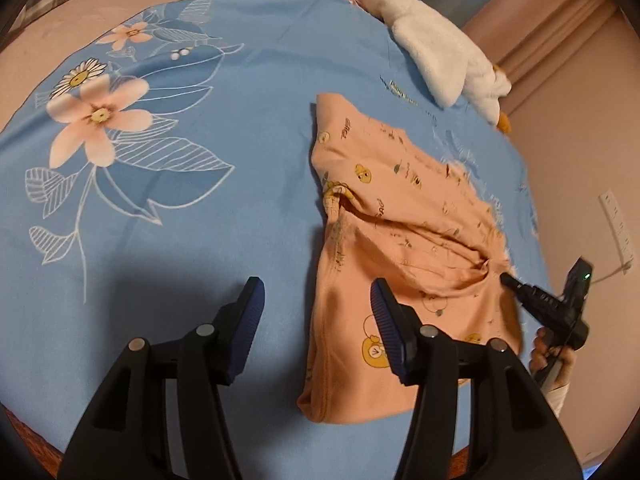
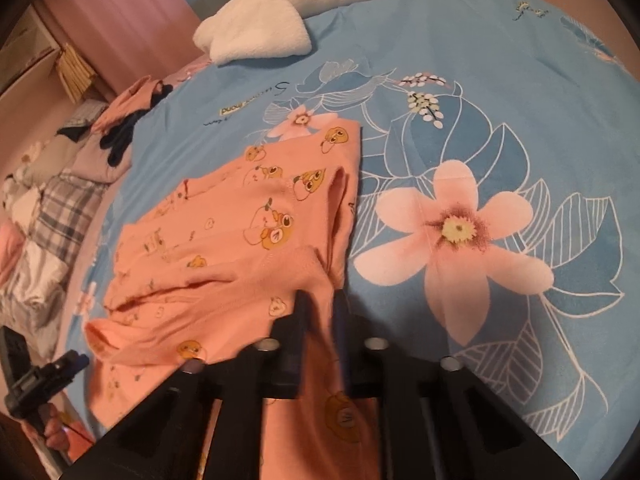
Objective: Fold small clothes
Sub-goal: 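Grasp the onesie edge with the left gripper while the right gripper grasps beside it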
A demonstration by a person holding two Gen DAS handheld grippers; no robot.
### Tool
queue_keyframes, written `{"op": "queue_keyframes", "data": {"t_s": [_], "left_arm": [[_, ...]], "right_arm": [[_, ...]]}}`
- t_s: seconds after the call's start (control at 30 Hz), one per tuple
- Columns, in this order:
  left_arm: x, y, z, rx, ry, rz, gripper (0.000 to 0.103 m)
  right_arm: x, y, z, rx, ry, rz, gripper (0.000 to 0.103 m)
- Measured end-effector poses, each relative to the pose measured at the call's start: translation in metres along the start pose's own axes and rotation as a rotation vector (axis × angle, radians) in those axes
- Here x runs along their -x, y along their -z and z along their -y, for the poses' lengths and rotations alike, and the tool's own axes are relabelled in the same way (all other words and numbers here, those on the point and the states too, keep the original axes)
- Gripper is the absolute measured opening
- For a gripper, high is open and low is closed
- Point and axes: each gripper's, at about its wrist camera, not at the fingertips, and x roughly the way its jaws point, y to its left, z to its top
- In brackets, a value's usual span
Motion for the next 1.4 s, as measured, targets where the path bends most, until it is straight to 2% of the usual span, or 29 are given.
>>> {"op": "queue_keyframes", "data": {"t_s": [0.17,0.23,0.33,0.4,0.43,0.47,0.6,0.77,0.93,1.07,1.17,1.4], "left_arm": [[-0.024,-0.005,0.013,-0.057,-0.007,-0.022,0.054],[-0.036,-0.009,0.019,-0.082,-0.041,-0.027,0.053],[-0.046,-0.016,0.023,-0.102,-0.048,-0.017,0.052],[-0.051,-0.019,0.022,-0.105,-0.05,-0.01,0.036],[-0.053,-0.02,0.022,-0.105,-0.055,-0.01,0.021],[-0.054,-0.02,0.021,-0.101,-0.06,-0.01,0.011],[-0.047,-0.019,0.019,-0.066,-0.069,0.034,0.006],[-0.017,-0.014,0.03,-0.089,-0.056,0.116,0.004],[0.013,-0.014,0.038,-0.086,-0.002,0.182,0.003],[0.031,-0.02,0.048,-0.086,0.023,0.231,0.003],[0.044,-0.028,0.053,-0.082,0.06,0.253,0.003],[0.063,-0.051,0.065,-0.108,0.092,0.288,0.003]], "right_arm": [[0.023,0.0,-0.002,0.01,-0.025,0.069,0.006],[0.025,0.0,-0.002,0.014,-0.014,0.08,0.004],[0.024,0.0,0.001,0.005,-0.019,0.073,0.004],[0.023,-0.001,0.002,0.001,-0.02,0.07,0.004],[0.022,-0.001,0.002,0.001,-0.022,0.068,0.004],[0.022,-0.001,0.002,0.0,-0.022,0.067,0.004],[0.026,0.0,-0.001,0.004,-0.025,0.079,0.004],[0.046,0.001,-0.009,0.02,-0.055,0.131,0.004],[0.062,0.001,-0.017,0.022,-0.098,0.171,0.004],[0.075,-0.003,-0.026,0.025,-0.083,0.208,0.004],[0.088,-0.006,-0.032,0.019,-0.094,0.236,0.004],[0.111,-0.024,-0.042,0.017,-0.081,0.284,0.004]]}}
